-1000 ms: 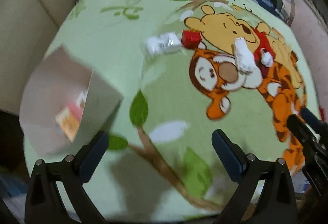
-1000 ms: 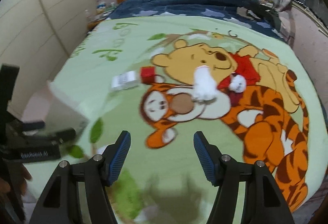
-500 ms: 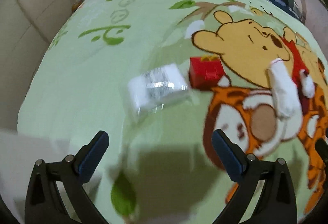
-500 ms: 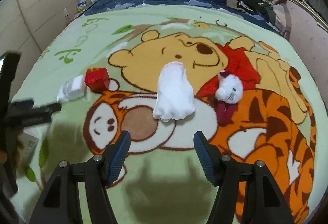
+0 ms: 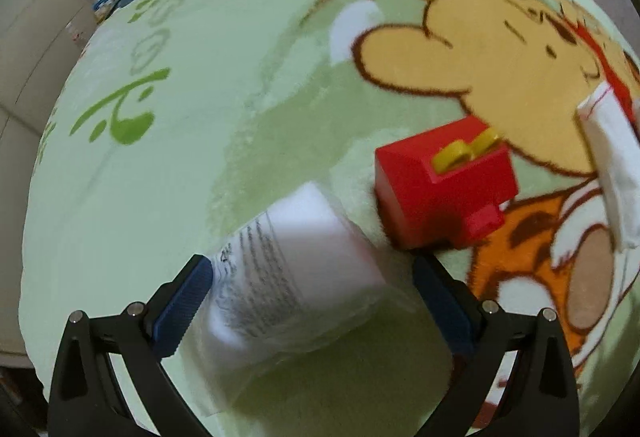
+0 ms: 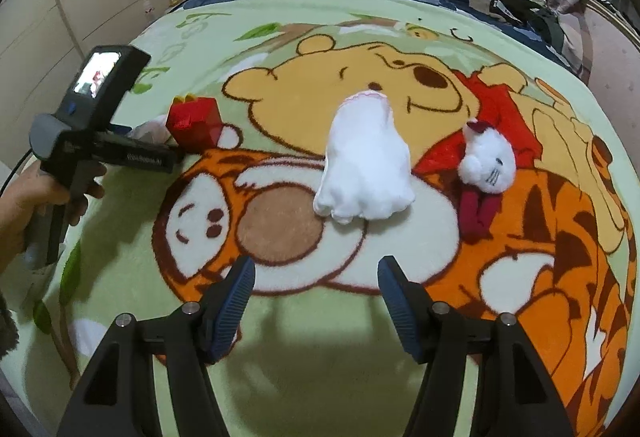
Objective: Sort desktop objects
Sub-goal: 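Grasp the white packet with the left gripper while the right grasps the white sock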
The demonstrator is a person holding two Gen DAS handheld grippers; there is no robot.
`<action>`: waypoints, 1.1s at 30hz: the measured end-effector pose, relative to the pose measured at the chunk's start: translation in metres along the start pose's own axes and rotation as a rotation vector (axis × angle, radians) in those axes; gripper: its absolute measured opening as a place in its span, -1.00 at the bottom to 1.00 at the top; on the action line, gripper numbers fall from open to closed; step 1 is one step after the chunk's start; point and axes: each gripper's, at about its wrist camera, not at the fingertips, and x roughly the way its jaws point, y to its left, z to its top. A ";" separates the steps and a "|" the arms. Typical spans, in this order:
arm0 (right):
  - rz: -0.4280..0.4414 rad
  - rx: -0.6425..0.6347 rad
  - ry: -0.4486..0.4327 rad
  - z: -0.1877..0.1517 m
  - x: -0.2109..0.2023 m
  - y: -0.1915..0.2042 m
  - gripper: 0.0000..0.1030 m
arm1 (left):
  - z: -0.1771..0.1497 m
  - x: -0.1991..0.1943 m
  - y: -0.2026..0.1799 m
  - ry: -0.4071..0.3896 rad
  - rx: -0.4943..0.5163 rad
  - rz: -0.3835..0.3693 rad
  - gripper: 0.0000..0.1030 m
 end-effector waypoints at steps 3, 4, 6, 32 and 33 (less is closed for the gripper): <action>-0.001 0.005 -0.014 0.010 0.002 -0.004 0.27 | -0.011 -0.007 -0.010 -0.004 -0.007 -0.036 0.67; 0.000 0.012 -0.019 0.014 0.002 -0.006 0.27 | -0.016 -0.012 -0.014 0.001 -0.024 -0.054 0.57; -0.001 0.018 -0.031 0.019 0.002 -0.009 0.27 | -0.027 -0.023 -0.024 0.015 -0.067 -0.118 0.55; -0.107 -0.015 0.026 0.080 0.075 -0.028 0.27 | -0.043 0.004 -0.059 0.038 -0.123 -0.158 1.00; -0.106 -0.010 0.043 0.081 0.081 -0.030 0.27 | -0.046 0.003 -0.057 0.016 -0.135 -0.166 1.00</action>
